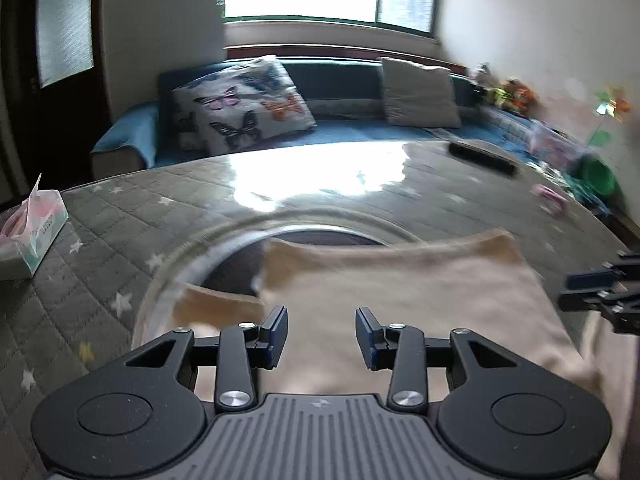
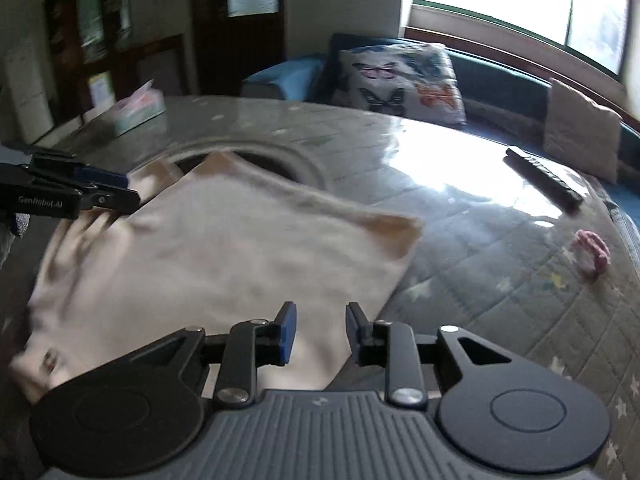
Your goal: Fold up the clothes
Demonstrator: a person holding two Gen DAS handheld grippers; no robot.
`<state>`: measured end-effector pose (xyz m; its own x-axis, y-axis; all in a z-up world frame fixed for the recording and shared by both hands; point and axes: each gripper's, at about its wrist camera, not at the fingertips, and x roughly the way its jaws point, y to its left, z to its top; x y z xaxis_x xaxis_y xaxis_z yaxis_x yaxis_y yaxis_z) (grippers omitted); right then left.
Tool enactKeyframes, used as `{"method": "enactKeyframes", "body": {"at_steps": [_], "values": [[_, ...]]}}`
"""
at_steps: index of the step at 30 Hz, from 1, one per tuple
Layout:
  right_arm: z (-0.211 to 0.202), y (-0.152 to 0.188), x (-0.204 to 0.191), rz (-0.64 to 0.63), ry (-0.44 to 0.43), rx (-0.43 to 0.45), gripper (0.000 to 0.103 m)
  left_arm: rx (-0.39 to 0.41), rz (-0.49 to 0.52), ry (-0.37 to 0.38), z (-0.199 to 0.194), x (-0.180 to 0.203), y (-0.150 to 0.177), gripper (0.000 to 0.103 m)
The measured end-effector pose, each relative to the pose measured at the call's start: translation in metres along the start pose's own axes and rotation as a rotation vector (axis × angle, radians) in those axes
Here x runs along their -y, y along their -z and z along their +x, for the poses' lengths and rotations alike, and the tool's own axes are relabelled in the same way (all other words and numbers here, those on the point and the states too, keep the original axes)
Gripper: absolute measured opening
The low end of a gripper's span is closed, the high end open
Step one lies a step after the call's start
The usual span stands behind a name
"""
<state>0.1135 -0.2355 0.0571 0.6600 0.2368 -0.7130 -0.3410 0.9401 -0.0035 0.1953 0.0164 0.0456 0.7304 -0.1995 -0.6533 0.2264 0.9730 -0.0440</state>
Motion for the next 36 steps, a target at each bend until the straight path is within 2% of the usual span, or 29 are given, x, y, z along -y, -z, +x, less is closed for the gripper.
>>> {"method": "enactKeyframes", "body": {"at_steps": [2, 5, 8, 13, 14, 15, 16, 21, 24, 25, 26, 29, 33, 34, 36], "values": [[0.012, -0.01, 0.012, 0.029, 0.016, 0.005, 0.027, 0.003, -0.017, -0.049, 0.017, -0.009, -0.012, 0.041], [0.03, -0.021, 0.029, 0.075, 0.043, 0.01, 0.027, -0.012, -0.045, -0.067, 0.039, -0.018, -0.02, 0.044], [0.047, -0.028, 0.045, 0.121, 0.059, 0.003, 0.027, -0.024, -0.071, -0.052, 0.056, -0.026, -0.024, 0.044], [0.067, -0.034, 0.063, 0.173, 0.062, -0.007, 0.026, -0.039, -0.053, -0.026, 0.073, -0.024, -0.025, 0.04], [0.071, -0.036, 0.068, 0.187, 0.055, -0.008, 0.026, -0.04, -0.049, -0.016, 0.076, -0.024, -0.024, 0.037], [0.073, -0.036, 0.069, 0.193, 0.049, -0.011, 0.026, -0.045, -0.044, -0.014, 0.078, -0.024, -0.024, 0.028], [0.075, -0.037, 0.069, 0.195, 0.045, -0.014, 0.025, -0.054, -0.042, -0.012, 0.081, -0.025, -0.023, 0.023], [0.082, -0.04, 0.065, 0.179, 0.046, -0.021, 0.024, -0.042, -0.094, -0.024, 0.085, -0.035, -0.02, 0.022], [0.086, -0.04, 0.063, 0.184, 0.044, -0.031, 0.024, -0.044, -0.089, -0.02, 0.087, -0.036, -0.022, 0.021], [0.088, -0.041, 0.062, 0.179, 0.046, -0.033, 0.021, -0.039, -0.079, -0.02, 0.087, -0.036, -0.022, 0.008], [0.09, -0.041, 0.061, 0.177, 0.051, -0.032, 0.012, -0.037, -0.068, -0.02, 0.087, -0.036, -0.022, 0.002], [0.093, -0.047, 0.057, 0.174, 0.056, -0.013, 0.005, -0.009, -0.05, -0.069, 0.082, -0.041, -0.02, 0.0], [0.102, -0.059, 0.05, 0.154, 0.059, 0.003, 0.005, 0.004, -0.113, -0.12, 0.076, -0.065, -0.022, 0.0], [0.107, -0.063, 0.047, 0.146, 0.056, 0.001, 0.005, 0.002, -0.135, -0.113, 0.074, -0.071, -0.023, 0.0], [0.111, -0.068, 0.044, 0.145, 0.062, 0.015, 0.005, 0.001, -0.194, -0.014, 0.068, -0.083, -0.023, 0.0]]}}
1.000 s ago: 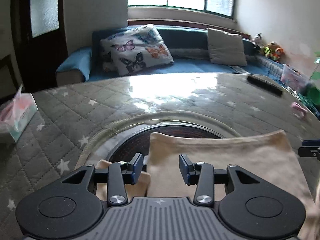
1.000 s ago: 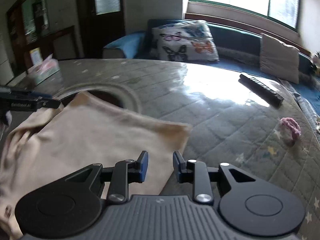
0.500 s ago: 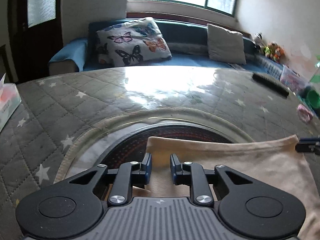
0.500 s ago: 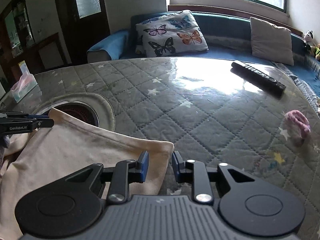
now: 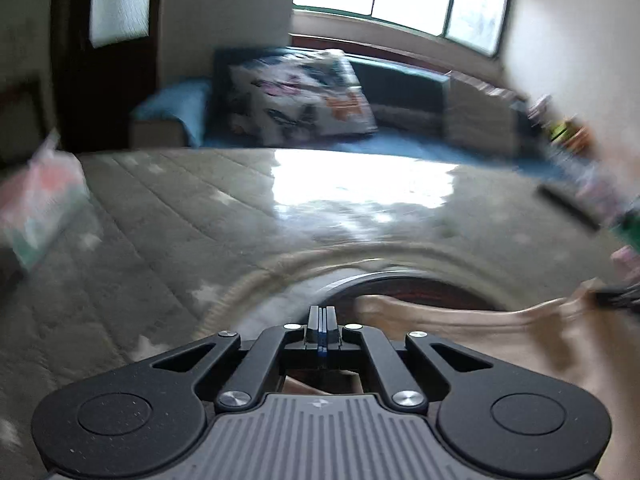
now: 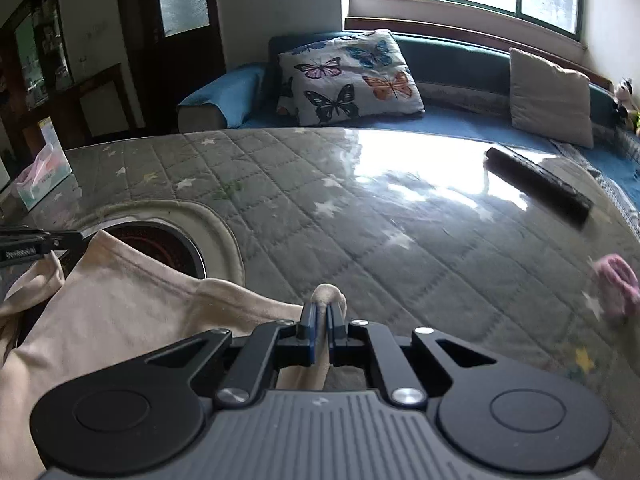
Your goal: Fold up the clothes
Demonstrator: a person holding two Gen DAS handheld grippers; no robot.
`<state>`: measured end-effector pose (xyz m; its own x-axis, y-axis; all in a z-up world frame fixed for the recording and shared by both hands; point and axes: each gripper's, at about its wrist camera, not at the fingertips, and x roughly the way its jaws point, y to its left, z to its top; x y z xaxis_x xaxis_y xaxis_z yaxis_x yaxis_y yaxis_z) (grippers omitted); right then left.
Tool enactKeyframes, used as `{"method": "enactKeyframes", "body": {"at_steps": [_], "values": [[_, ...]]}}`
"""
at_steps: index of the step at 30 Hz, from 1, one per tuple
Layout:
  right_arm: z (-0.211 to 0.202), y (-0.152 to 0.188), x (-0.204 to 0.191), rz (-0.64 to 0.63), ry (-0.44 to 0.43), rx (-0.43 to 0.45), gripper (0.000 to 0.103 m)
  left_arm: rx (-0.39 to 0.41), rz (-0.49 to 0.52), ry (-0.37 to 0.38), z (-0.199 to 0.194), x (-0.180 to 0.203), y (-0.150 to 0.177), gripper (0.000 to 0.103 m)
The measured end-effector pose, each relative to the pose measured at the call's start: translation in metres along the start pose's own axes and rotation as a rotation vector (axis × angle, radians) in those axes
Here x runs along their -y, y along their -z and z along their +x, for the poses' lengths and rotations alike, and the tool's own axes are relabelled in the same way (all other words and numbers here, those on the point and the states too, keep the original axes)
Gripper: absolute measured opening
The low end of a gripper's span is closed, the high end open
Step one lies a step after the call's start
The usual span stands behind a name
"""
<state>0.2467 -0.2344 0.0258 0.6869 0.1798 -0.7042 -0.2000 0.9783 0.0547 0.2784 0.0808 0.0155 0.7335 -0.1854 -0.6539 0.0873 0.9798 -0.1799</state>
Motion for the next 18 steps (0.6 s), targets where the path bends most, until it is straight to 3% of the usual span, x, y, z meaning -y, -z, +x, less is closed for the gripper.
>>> {"method": "enactKeyframes", "body": {"at_steps": [6, 10, 12, 15, 18], "values": [[-0.001, 0.0, 0.002, -0.003, 0.015, -0.007, 0.009, -0.003, 0.046, 0.048, -0.002, 0.015, 0.0, 0.006], [-0.004, 0.004, 0.009, 0.015, 0.014, -0.018, 0.011, -0.03, 0.066, 0.047, 0.007, 0.028, 0.003, 0.03], [-0.007, 0.005, 0.011, 0.015, 0.003, -0.017, 0.012, -0.029, 0.087, 0.046, 0.011, 0.031, 0.005, 0.028], [-0.008, 0.003, 0.01, 0.005, -0.007, -0.019, 0.012, -0.027, 0.117, 0.036, 0.014, 0.034, 0.008, 0.004], [-0.008, 0.002, 0.006, -0.003, -0.008, -0.015, 0.012, 0.003, 0.124, 0.005, 0.008, 0.03, 0.01, 0.002]]}}
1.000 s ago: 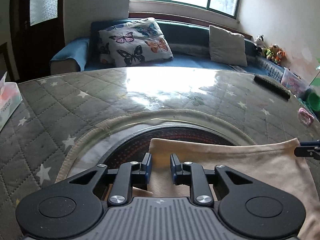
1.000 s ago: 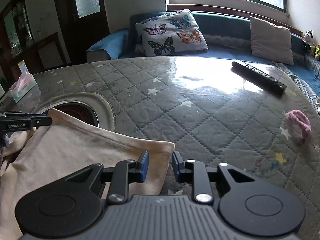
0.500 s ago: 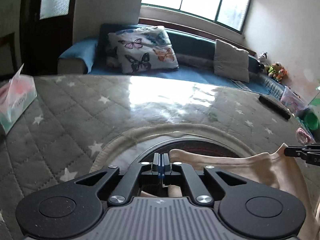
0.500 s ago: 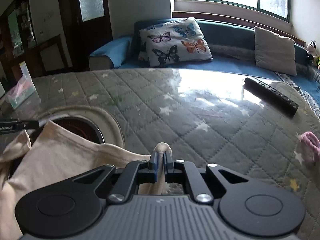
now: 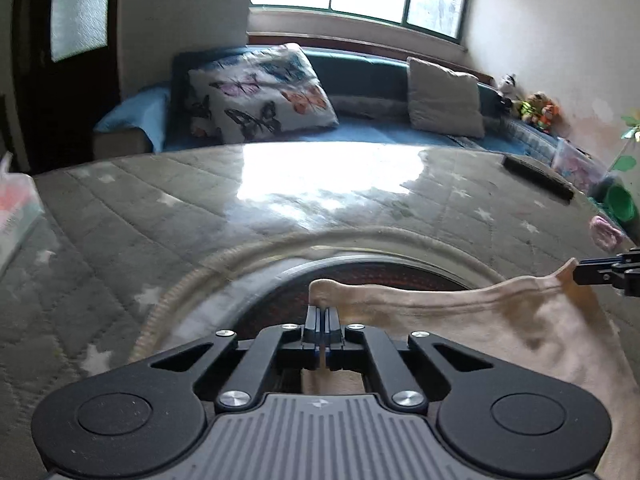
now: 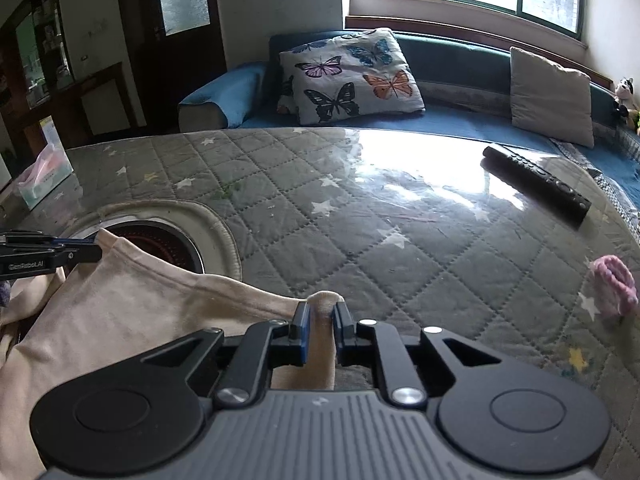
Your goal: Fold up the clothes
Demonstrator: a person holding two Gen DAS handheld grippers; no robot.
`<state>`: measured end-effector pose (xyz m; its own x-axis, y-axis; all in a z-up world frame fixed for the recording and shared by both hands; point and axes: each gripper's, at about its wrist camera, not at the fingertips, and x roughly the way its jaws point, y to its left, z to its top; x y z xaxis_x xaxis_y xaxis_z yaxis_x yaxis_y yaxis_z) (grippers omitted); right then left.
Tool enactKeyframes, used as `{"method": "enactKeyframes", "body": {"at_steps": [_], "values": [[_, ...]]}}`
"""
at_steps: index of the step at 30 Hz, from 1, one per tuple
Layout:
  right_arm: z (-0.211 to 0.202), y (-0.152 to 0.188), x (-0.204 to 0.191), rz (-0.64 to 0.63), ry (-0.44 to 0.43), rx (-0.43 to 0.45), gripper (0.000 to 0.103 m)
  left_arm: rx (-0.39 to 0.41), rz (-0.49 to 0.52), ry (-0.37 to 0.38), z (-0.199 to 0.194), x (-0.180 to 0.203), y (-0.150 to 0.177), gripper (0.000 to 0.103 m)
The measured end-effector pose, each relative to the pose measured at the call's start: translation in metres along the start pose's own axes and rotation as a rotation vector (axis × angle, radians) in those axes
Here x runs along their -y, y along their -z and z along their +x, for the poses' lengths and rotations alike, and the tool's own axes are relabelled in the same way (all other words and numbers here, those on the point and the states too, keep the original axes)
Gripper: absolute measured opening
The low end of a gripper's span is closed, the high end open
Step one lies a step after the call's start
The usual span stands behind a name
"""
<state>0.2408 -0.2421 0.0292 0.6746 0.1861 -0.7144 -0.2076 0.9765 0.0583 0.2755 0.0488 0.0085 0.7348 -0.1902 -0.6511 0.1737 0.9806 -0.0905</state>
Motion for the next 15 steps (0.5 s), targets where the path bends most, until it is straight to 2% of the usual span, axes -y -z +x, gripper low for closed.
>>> {"method": "enactKeyframes", "body": {"at_steps": [8, 11, 15], "values": [[0.002, -0.004, -0.014, -0.026, -0.005, 0.035, 0.017, -0.005, -0.026, -0.065, -0.003, -0.024, -0.005, 0.002], [0.001, -0.005, -0.022, -0.042, -0.01, 0.053, 0.017, -0.024, -0.041, -0.045, -0.001, -0.027, -0.005, 0.003], [-0.005, -0.004, -0.037, -0.101, -0.03, 0.053, 0.017, -0.019, -0.059, -0.046, -0.011, -0.032, -0.007, 0.01]]}}
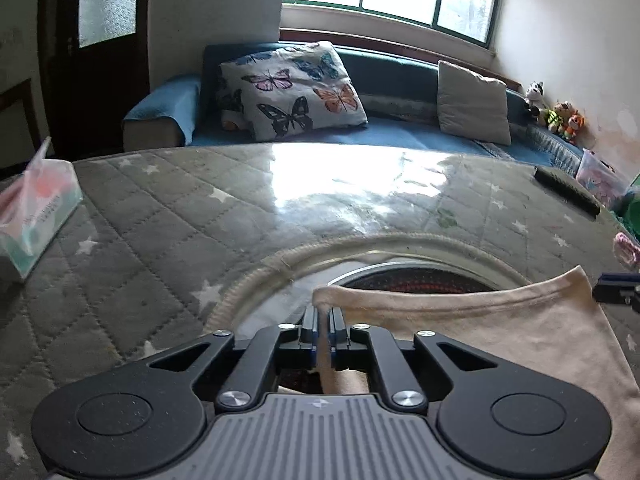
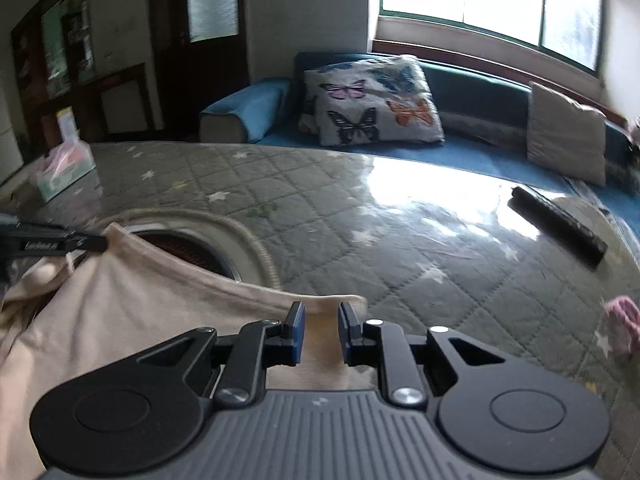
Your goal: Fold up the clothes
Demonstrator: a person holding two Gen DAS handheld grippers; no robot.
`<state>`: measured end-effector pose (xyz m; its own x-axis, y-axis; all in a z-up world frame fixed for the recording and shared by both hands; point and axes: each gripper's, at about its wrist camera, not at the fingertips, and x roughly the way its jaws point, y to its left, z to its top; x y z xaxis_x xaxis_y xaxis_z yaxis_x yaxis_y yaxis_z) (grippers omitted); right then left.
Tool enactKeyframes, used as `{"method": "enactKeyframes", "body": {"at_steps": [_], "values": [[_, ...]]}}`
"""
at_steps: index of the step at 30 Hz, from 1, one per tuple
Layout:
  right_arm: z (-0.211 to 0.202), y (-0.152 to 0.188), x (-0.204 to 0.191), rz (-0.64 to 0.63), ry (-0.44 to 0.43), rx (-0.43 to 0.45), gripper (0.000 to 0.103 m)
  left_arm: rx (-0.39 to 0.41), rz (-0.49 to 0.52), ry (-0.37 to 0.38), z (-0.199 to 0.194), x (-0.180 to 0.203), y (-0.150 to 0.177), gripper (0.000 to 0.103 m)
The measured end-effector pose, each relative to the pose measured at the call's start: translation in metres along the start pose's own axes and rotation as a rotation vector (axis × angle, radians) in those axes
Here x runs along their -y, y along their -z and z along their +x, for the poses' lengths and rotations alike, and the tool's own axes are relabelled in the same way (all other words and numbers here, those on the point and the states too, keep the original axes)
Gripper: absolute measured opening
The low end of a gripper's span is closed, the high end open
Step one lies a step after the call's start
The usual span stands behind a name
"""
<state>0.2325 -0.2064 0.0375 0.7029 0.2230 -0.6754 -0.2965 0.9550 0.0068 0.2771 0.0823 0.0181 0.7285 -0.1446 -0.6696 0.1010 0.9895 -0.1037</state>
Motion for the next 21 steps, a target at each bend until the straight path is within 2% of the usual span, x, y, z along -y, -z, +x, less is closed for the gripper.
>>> {"method": "enactKeyframes", "body": {"at_steps": [2, 4, 8, 9, 12, 16, 18, 21], "values": [[-0.004, 0.0, -0.005, -0.013, -0.02, -0.004, 0.018, 0.021, 0.0, -0.005, -0.012, -0.005, 0.0, 0.017], [-0.009, 0.001, -0.009, -0.015, -0.032, -0.006, 0.019, 0.028, 0.009, -0.017, -0.024, -0.009, 0.003, 0.042], [-0.022, 0.006, -0.02, -0.035, -0.062, -0.02, 0.035, 0.043, 0.079, -0.026, -0.048, -0.009, 0.017, 0.052], [-0.026, 0.008, -0.023, -0.048, -0.064, -0.023, 0.036, 0.045, 0.098, -0.026, -0.053, -0.008, 0.022, 0.057], [-0.037, 0.014, -0.032, -0.065, -0.073, -0.03, 0.045, 0.044, 0.177, -0.037, -0.065, -0.001, 0.039, 0.058], [-0.048, 0.025, -0.043, -0.091, -0.089, -0.043, 0.048, 0.039, 0.26, -0.05, -0.073, 0.007, 0.059, 0.06], [-0.054, 0.034, -0.048, -0.099, -0.101, -0.056, 0.056, 0.036, 0.286, -0.054, -0.077, 0.009, 0.066, 0.063], [-0.058, 0.045, -0.053, -0.105, -0.113, -0.073, 0.057, 0.03, 0.319, -0.086, -0.078, 0.008, 0.074, 0.068]]}}
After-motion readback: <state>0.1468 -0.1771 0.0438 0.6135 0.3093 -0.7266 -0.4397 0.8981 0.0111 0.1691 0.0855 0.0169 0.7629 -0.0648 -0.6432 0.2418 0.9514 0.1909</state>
